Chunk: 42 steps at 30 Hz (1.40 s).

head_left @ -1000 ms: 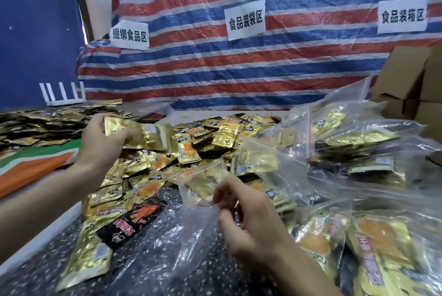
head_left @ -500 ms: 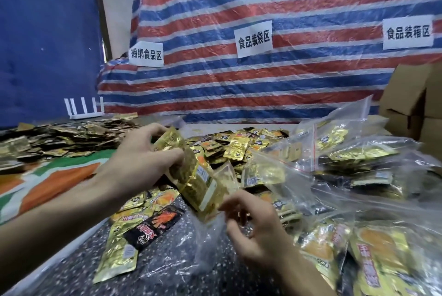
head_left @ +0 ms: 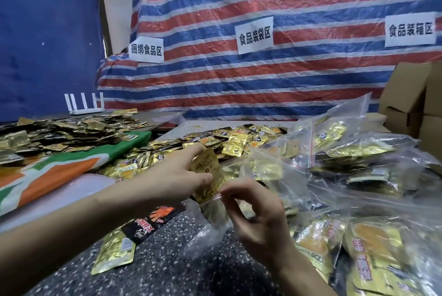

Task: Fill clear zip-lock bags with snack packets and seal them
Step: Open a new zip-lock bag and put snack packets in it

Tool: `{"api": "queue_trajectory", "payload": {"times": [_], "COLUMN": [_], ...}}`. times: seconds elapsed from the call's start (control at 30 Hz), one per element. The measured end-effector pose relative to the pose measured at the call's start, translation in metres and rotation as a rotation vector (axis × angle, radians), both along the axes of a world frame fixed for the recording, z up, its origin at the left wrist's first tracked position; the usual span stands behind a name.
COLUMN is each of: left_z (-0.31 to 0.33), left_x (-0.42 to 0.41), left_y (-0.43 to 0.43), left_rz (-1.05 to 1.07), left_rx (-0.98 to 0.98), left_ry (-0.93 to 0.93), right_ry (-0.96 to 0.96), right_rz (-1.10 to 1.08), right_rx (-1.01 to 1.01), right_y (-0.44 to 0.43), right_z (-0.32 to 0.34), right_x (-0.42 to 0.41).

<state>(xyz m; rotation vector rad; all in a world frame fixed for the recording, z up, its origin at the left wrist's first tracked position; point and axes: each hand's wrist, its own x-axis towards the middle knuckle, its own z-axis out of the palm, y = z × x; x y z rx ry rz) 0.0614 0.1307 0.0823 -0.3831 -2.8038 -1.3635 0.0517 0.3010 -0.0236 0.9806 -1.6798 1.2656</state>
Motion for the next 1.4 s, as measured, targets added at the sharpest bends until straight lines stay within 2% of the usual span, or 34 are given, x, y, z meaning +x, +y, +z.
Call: {"api": "queue_trajectory", "payload": {"times": [0.2,0.3,0.4,0.5,0.6,0.67,0.77,0.87,1.0,1.13,1.4], "left_z": [0.014,0.020,0.021,0.019,0.014,0.008,-0.001,-0.009,-0.016,-0.013,-0.020], "left_x": [0.004,0.001,0.003,0.002,0.000,-0.003,-0.007,-0.004,0.001,0.000,0.001], "left_y": [-0.005,-0.011,-0.015,-0.017,-0.022,-0.028,-0.043,-0.060,-0.066,-0.070,-0.092], "left_rz": [-0.045,-0.076,-0.104,-0.129,-0.157,-0.150,-0.094,-0.146,-0.245,-0.185,-0.219], "left_rx": [0.003,-0.003,0.008,-0.009,-0.044,0.035,0.106,-0.001,0.045,0.112,0.087], "left_ry": [-0.013,-0.004,0.005,0.019,0.096,0.161,0.241,0.293,0.357,0.410,0.286], "right_ry": [0.056,0.061,-0.092,-0.373,-0.477,-0.516,-0.542,-0.557,-0.556,-0.565,-0.554], "right_rz": [-0.031,-0.117,-0.219,-0.121,-0.079,-0.062,-0.042,-0.010,0.024,0.100,0.120], "right_rx": [0.030,-0.066,-0.156,-0.071,-0.096,-0.192,-0.329,-0.421,-0.405,-0.366,-0.341], "right_y": [0.001,0.005,0.014,0.015,0.011,0.011,0.015,0.016,0.015,0.018,0.021], "right_z": [0.005,0.006,0.010,0.009,0.005,0.005,0.008,0.012,0.016,0.019,0.035], "right_x": [0.003,0.004,0.001,-0.003,-0.003,-0.002,-0.004,-0.002,0.001,0.004,0.003]}}
